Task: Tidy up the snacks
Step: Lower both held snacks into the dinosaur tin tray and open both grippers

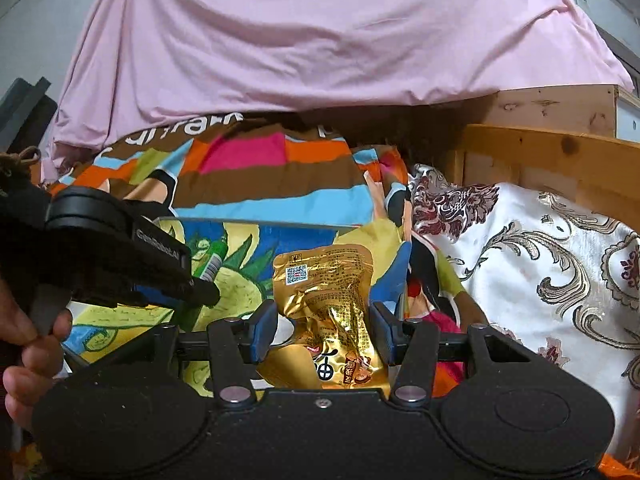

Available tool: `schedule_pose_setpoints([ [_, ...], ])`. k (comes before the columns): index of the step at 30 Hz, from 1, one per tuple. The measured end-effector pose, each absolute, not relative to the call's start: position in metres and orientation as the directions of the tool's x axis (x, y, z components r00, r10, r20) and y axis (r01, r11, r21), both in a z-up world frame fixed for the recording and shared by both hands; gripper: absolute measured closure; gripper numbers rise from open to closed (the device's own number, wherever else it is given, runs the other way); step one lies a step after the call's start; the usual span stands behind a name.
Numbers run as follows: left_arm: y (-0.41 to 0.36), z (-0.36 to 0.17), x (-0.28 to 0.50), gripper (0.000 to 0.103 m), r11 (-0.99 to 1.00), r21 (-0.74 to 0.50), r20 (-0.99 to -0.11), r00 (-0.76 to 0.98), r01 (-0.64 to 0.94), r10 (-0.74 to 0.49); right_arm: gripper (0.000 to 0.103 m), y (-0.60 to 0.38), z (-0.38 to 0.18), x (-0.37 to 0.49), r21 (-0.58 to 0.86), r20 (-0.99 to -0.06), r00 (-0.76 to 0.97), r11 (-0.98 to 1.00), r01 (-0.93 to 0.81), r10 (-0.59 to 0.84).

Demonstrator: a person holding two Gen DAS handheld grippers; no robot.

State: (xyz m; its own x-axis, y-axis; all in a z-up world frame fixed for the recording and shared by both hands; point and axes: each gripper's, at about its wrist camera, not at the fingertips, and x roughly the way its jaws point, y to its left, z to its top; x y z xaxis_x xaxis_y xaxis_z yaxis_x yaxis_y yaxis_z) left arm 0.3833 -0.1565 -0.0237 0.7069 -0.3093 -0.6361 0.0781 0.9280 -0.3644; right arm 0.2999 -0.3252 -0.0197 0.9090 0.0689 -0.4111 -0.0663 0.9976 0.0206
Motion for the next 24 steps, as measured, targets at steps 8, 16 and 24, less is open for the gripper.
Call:
schedule_pose_setpoints([
  [8,-0.165,-0.036,0.389,0.085,0.949,-0.310,-0.694,0.668,0.059,-0.268,0.050,-0.315,-0.034,0.309,-0.013,-0.457,0.887,0.996,-0.085,0.069],
  [16,-0.171,-0.044,0.390,0.085,0.958,-0.276,-0.716,0.649,0.074,-0.256,0.049,-0.313,-0.045,0.316,-0.016,-0.500,0.864,0.997,-0.079,0.060],
  [24,-0.174,-0.048,0.391,0.084,0.959,-0.273,-0.719,0.646,0.076,-0.256,0.047,-0.313,-0.048,0.320,-0.012,-0.521,0.851,0.997,-0.077,0.060],
])
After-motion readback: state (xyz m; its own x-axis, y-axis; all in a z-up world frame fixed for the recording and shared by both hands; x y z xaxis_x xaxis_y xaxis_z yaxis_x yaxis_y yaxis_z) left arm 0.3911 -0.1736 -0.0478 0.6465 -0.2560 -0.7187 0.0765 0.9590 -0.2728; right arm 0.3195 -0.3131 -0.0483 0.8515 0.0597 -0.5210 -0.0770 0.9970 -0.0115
